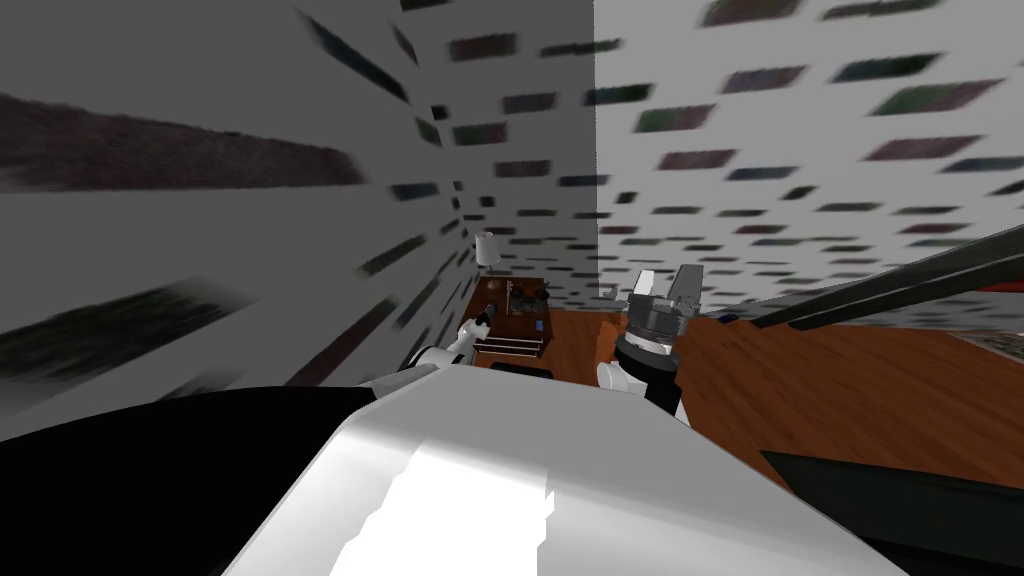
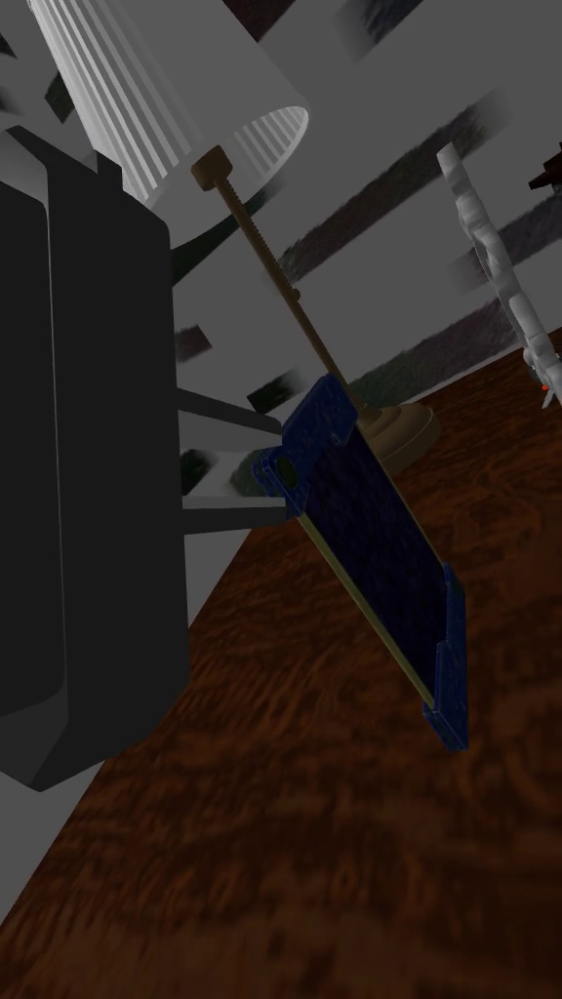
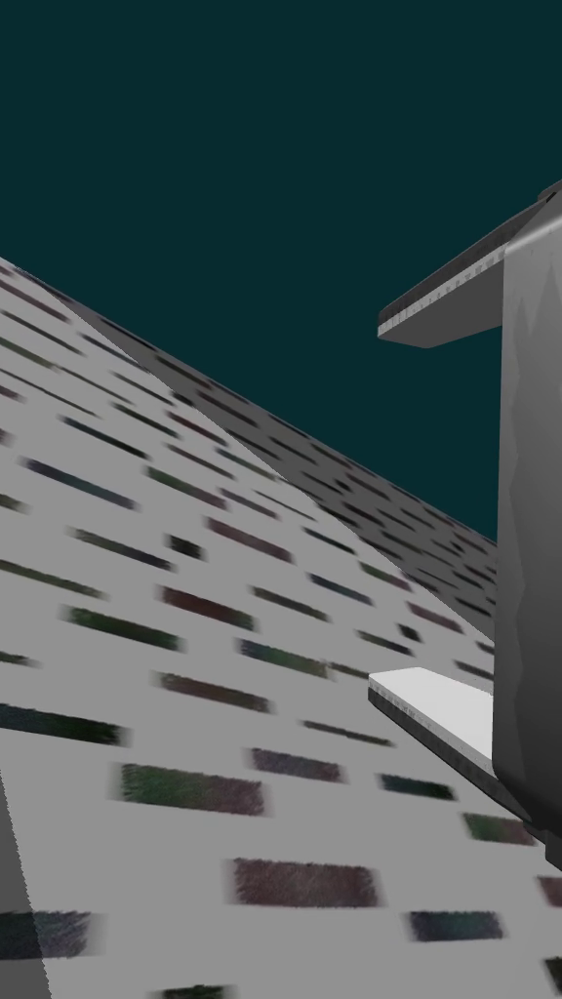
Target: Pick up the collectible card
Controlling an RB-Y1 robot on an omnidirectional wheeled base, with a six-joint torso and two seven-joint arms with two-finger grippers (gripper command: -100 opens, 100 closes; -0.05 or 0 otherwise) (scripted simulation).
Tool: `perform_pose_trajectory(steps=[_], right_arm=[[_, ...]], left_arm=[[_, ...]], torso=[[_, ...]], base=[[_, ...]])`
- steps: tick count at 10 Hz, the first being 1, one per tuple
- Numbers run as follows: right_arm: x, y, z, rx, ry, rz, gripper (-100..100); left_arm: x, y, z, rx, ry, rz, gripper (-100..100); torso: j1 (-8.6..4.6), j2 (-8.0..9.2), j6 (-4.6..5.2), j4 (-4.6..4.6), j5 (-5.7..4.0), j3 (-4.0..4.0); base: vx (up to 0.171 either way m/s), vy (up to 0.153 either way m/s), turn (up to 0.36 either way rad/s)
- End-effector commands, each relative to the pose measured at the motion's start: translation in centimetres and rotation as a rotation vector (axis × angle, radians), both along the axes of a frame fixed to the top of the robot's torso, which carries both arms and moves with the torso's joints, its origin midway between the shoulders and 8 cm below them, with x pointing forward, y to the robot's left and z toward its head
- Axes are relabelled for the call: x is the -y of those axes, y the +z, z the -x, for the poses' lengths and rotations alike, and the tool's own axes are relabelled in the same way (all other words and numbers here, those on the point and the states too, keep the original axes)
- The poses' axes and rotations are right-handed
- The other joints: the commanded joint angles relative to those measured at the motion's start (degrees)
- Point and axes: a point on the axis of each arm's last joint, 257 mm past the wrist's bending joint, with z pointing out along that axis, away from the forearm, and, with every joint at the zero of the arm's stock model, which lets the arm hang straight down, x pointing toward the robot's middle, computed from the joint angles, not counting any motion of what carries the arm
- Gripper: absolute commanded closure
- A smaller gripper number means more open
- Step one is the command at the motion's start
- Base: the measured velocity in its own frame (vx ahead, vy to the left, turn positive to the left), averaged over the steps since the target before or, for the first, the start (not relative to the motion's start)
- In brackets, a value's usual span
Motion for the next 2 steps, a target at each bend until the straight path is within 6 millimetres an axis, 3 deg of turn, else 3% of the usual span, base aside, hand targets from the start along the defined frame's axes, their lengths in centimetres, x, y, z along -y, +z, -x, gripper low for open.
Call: perform_pose_trajectory(steps=[1,2], right_arm=[[0.0,0.0,0.0,0.0,0.0,0.0,0],[0.0,0.0,0.0,0.0,0.0,0.0,0]], left_arm=[[0.0,0.0,0.0,0.0,0.0,0.0,100],[-0.01,0.02,-0.04,0.0,0.002,0.002,0]], torso=[[0.0,0.0,0.0,0.0,0.0,0.0],[0.01,-0.09,-0.02,-0.02,0.0,-0.05]], base=[[-0.029,-0.001,-0.009],[-0.005,0.0,0.002]])
